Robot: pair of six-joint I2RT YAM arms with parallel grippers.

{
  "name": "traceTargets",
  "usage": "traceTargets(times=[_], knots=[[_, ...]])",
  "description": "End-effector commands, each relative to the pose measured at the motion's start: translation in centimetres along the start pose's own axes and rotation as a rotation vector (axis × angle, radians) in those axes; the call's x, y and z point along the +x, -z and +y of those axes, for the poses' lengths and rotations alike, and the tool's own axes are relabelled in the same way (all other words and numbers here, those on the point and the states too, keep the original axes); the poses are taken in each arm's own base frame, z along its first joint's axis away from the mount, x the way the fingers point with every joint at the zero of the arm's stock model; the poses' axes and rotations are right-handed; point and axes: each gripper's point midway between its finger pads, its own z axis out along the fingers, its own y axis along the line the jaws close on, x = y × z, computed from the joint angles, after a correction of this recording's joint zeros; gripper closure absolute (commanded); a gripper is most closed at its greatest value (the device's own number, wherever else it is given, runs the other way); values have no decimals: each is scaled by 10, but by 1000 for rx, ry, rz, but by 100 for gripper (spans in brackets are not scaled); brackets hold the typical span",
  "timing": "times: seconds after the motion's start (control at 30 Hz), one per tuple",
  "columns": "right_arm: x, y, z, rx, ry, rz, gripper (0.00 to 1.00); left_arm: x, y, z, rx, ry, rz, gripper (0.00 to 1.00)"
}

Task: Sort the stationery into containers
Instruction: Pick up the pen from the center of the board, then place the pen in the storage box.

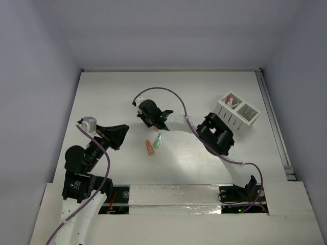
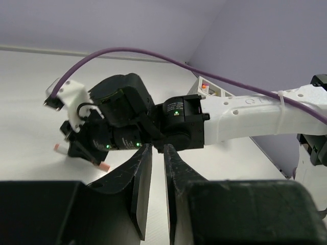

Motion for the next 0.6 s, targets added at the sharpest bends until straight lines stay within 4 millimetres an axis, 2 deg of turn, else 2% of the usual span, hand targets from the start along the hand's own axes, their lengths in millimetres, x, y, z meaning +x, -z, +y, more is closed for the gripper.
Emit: traceTargets(times=[0.0, 0.03, 0.1, 0.13, 0.17, 0.2, 0.23, 0.27, 0.3, 0.33, 0.37, 0.4, 0.47, 0.5, 0.53, 0.57], knots=[[-58, 29, -72, 188, -168, -225, 100, -20, 2, -12, 31, -30, -60, 87], [-88, 54, -91, 211, -253, -332, 100, -20, 2, -11, 28, -29, -61, 87], [-98, 77, -115, 271, -307, -392, 100, -19, 2, -11, 29, -29, -59, 85], [-86, 83, -129, 305, -332, -389, 100, -20, 2, -12, 30, -30, -61, 82], [-109, 115, -145, 328, -368, -486, 100, -20, 3, -12, 33, -30, -61, 81], [-108, 129, -157, 358, -384, -509, 100, -20, 3, -12, 33, -31, -64, 79], [-90, 137, -170, 412, -389, -495, 100, -21, 4, -13, 36, -32, -69, 75], [-88, 153, -195, 467, -414, -528, 100, -20, 3, -13, 36, -29, -66, 73], [-95, 187, -219, 537, -445, -579, 100, -19, 3, -13, 41, -31, -62, 71], [-79, 196, -233, 584, -454, -567, 100, -19, 3, -13, 42, -31, -61, 69], [-68, 213, -262, 652, -483, -571, 100, -20, 3, -14, 45, -32, -62, 69], [-69, 243, -279, 698, -514, -613, 100, -20, 4, -16, 50, -34, -66, 69], [-48, 264, -302, 772, -527, -610, 100, -22, 6, -17, 53, -36, -76, 68], [-36, 279, -325, 833, -539, -609, 100, -22, 6, -17, 54, -36, -75, 69], [-35, 297, -335, 851, -539, -631, 100, -21, 5, -17, 54, -35, -72, 68], [-30, 305, -343, 864, -543, -633, 100, -21, 5, -17, 55, -35, -70, 68]])
